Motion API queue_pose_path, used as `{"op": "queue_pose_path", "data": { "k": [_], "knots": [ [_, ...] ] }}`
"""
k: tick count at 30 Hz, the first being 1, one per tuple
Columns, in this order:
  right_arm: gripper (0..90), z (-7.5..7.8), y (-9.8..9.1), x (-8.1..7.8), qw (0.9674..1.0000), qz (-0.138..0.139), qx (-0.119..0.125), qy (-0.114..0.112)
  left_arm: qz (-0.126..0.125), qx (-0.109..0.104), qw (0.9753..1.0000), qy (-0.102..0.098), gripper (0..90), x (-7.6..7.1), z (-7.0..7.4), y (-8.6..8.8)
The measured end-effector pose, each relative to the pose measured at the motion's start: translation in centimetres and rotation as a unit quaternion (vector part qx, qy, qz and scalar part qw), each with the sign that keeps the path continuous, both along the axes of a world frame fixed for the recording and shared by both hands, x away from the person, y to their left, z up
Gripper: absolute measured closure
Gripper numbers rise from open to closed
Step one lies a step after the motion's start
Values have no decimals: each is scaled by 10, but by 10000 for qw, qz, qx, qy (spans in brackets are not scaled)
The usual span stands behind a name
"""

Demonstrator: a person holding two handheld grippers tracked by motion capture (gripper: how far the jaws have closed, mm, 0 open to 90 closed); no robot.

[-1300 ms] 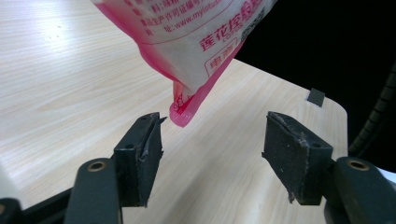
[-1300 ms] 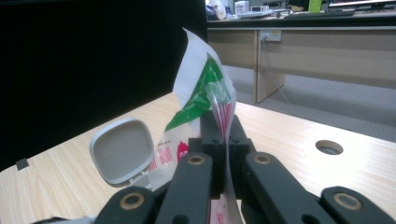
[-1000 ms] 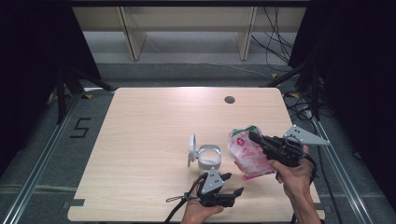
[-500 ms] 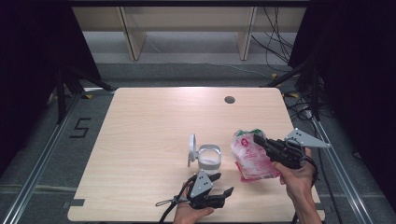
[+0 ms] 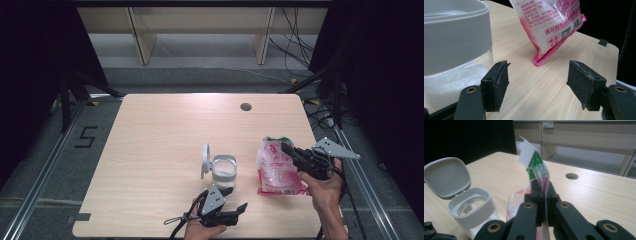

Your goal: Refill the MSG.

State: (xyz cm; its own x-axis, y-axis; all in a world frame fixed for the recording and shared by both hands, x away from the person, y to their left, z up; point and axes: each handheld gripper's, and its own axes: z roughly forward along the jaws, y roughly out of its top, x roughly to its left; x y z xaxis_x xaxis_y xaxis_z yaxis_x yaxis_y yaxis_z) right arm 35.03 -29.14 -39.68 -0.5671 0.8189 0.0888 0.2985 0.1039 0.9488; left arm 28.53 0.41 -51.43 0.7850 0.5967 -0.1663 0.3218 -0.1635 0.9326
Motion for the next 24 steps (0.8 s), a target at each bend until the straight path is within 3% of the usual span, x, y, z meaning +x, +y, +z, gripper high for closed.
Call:
{"op": "queue_pose_path", "data": {
  "k": [2,8,9,11,13,14,17,19,20,21,24],
  "knots": [
    [900,-1,0,0,9999,17,85,67,1,-3,10000,2,323,0,0,0],
    [900,-8,-8,5,9999,-153,18,64,43,30,10000,31,306,0,0,3],
    [900,-9,-8,5,9996,-202,48,176,10,25,10000,-50,303,1,1,3],
    [900,-12,-12,8,9997,-239,-48,102,-18,36,9999,-99,301,3,1,4],
    [900,-14,-12,8,9994,-285,51,186,-5,78,9999,-101,295,3,1,5],
    [900,-15,-14,10,9994,-297,-46,173,-6,72,9999,-100,294,3,1,5],
    [900,-17,-14,10,9989,-355,75,287,106,-36,9999,57,295,1,1,3],
    [900,-19,-16,12,9990,-374,-36,259,-3,109,9999,-70,294,2,1,4],
    [900,-21,-17,14,9992,-356,-62,177,1,0,10000,-58,295,2,1,3],
    [900,-20,-16,11,9985,-429,-18,333,56,-35,10000,22,295,1,1,3],
    [900,-23,-19,14,9984,-428,-135,334,-10,63,9999,-90,295,2,1,5]
  ]
}}
